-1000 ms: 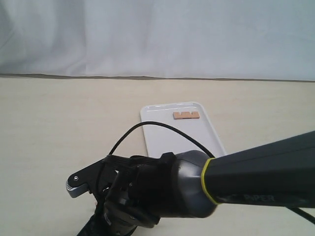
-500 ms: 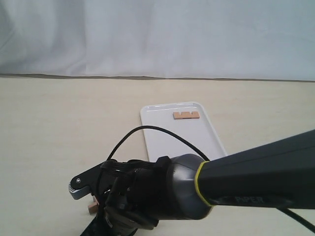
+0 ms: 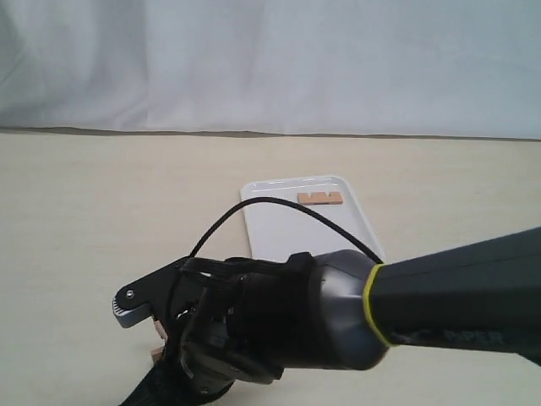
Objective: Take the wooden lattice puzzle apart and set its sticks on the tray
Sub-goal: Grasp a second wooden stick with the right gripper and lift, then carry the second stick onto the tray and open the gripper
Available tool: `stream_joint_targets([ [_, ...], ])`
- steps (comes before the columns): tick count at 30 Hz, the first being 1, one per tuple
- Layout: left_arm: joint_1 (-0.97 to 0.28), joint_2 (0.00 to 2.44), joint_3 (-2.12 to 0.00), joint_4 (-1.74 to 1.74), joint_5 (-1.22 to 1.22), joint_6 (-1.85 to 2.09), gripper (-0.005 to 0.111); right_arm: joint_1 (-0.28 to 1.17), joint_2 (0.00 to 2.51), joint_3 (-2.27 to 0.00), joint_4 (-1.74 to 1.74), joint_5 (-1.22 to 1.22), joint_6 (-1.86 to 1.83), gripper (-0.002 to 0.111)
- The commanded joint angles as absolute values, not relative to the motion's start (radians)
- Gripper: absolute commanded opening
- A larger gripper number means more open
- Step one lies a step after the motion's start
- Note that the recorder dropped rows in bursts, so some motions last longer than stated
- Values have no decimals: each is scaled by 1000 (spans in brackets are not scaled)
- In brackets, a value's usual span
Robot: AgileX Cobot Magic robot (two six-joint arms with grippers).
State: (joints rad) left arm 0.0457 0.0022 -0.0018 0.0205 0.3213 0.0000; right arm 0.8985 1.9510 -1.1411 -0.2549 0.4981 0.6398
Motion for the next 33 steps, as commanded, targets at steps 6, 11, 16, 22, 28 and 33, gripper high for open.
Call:
stream_joint_targets([
  [6, 45, 0, 0, 16, 308, 0, 0, 844, 1762, -1279, -303, 741, 455, 4],
  [11, 45, 0, 0, 16, 308, 0, 0, 613, 1717, -1279, -247, 784, 239, 4],
  [16, 45, 0, 0, 16, 308, 0, 0, 329, 1819, -1284, 21, 621, -43, 4],
  [22, 45, 0, 0, 16, 308, 0, 0, 245, 2049, -1439, 240, 647, -224, 4],
  [28, 45, 0, 0, 16, 308, 0, 0, 245, 2211, -1589, 305, 662, -214, 5],
  [33, 45, 0, 0, 16, 308, 0, 0, 245, 2241, -1616, 305, 636, -171, 5],
])
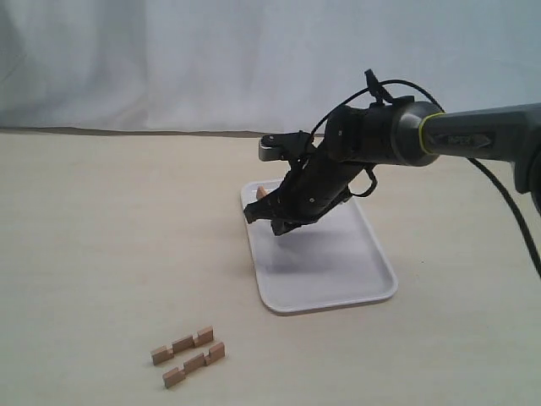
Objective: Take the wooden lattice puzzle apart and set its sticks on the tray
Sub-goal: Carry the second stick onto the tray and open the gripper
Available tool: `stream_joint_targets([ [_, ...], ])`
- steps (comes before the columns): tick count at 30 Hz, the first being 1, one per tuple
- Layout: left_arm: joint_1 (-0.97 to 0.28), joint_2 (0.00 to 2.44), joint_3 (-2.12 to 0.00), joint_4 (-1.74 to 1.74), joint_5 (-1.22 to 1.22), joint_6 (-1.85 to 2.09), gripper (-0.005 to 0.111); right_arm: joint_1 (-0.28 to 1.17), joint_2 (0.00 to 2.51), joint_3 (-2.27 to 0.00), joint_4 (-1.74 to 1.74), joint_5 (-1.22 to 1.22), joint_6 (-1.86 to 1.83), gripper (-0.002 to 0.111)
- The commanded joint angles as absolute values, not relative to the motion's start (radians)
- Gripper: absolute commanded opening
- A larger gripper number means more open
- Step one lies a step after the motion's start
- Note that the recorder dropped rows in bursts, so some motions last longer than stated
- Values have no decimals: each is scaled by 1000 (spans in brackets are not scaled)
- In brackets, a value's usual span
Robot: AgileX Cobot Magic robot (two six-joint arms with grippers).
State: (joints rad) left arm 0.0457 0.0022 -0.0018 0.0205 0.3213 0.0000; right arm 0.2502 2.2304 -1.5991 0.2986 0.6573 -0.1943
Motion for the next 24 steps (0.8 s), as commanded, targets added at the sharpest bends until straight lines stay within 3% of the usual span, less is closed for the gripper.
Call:
stream_joint_targets([
  [1, 45, 0, 0, 16, 308, 0, 0, 245, 2243, -1616, 305, 628, -163, 5],
  [7, 45, 0, 0, 16, 308, 0, 0, 245, 2243, -1616, 295, 625, -121, 8],
  [17, 45, 0, 0, 16, 308, 0, 0, 245, 2229, -1616, 295, 633, -126, 48],
  [24, 45, 0, 0, 16, 308, 0, 0, 245, 2150, -1616, 192, 697, -146, 49],
])
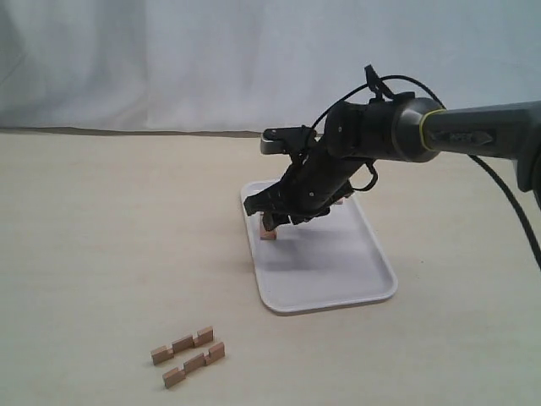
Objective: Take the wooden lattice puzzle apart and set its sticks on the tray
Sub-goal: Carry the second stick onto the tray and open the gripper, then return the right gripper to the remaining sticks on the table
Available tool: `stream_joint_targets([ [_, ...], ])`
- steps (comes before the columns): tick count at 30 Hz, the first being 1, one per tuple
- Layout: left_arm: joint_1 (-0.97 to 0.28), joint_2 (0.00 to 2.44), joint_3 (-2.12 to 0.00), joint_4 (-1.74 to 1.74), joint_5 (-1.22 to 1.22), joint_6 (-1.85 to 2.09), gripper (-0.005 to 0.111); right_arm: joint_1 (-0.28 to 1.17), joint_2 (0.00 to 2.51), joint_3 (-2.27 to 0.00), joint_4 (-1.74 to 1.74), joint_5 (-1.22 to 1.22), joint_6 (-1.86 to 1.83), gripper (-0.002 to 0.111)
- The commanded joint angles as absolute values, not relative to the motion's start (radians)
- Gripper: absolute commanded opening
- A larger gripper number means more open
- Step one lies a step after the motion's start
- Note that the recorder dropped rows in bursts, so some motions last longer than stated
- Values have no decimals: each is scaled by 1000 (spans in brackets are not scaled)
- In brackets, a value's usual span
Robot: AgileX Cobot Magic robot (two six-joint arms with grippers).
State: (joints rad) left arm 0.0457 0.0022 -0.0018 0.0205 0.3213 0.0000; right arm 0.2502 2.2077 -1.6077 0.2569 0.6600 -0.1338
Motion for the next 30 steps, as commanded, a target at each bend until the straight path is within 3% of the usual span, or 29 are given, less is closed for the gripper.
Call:
stream_joint_targets([
  [1, 45, 0, 0, 16, 308, 0, 0, 246, 2134, -1616, 172, 712, -155, 49],
  [15, 45, 0, 0, 18, 308, 0, 0, 293, 2013, -1616, 132, 956, -385, 49],
  [30, 45, 0, 0, 18, 308, 0, 0, 654, 2009, -1558, 65, 1020, -606, 49],
])
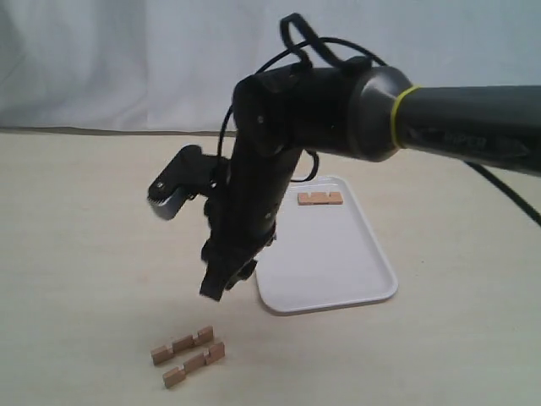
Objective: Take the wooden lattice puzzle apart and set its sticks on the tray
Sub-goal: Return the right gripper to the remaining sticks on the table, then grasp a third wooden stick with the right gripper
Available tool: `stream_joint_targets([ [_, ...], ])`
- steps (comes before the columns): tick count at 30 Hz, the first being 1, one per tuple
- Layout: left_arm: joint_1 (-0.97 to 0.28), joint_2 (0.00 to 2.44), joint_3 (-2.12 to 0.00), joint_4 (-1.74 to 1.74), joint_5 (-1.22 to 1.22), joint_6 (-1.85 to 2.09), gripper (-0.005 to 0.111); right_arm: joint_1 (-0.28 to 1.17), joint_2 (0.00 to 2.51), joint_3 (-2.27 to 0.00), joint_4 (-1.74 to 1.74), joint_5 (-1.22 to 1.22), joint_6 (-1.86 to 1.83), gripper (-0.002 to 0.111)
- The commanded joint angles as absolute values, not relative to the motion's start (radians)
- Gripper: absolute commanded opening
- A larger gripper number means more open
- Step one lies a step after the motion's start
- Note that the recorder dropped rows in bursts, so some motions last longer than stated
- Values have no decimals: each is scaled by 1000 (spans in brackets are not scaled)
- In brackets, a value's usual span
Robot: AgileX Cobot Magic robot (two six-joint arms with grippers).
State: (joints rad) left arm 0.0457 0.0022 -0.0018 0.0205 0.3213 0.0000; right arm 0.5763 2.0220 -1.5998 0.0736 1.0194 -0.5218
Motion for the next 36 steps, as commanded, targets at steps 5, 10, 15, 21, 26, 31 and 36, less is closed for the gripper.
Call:
stream_joint_targets([
  [5, 45, 0, 0, 18, 308, 0, 0, 735, 2009, -1476, 65, 958, -698, 49],
  [10, 45, 0, 0, 18, 308, 0, 0, 794, 2009, -1410, 61, 879, -813, 49],
  [15, 45, 0, 0, 18, 308, 0, 0, 806, 2009, -1377, 59, 829, -878, 49],
  [21, 45, 0, 0, 18, 308, 0, 0, 806, 2011, -1378, 57, 781, -903, 49],
  [26, 45, 0, 0, 18, 308, 0, 0, 806, 2037, -1378, 32, 781, -909, 49],
  [31, 45, 0, 0, 18, 308, 0, 0, 806, 2062, -1378, 7, 781, -905, 49],
  [36, 45, 0, 0, 18, 308, 0, 0, 806, 2064, -1378, -9, 769, -905, 41],
])
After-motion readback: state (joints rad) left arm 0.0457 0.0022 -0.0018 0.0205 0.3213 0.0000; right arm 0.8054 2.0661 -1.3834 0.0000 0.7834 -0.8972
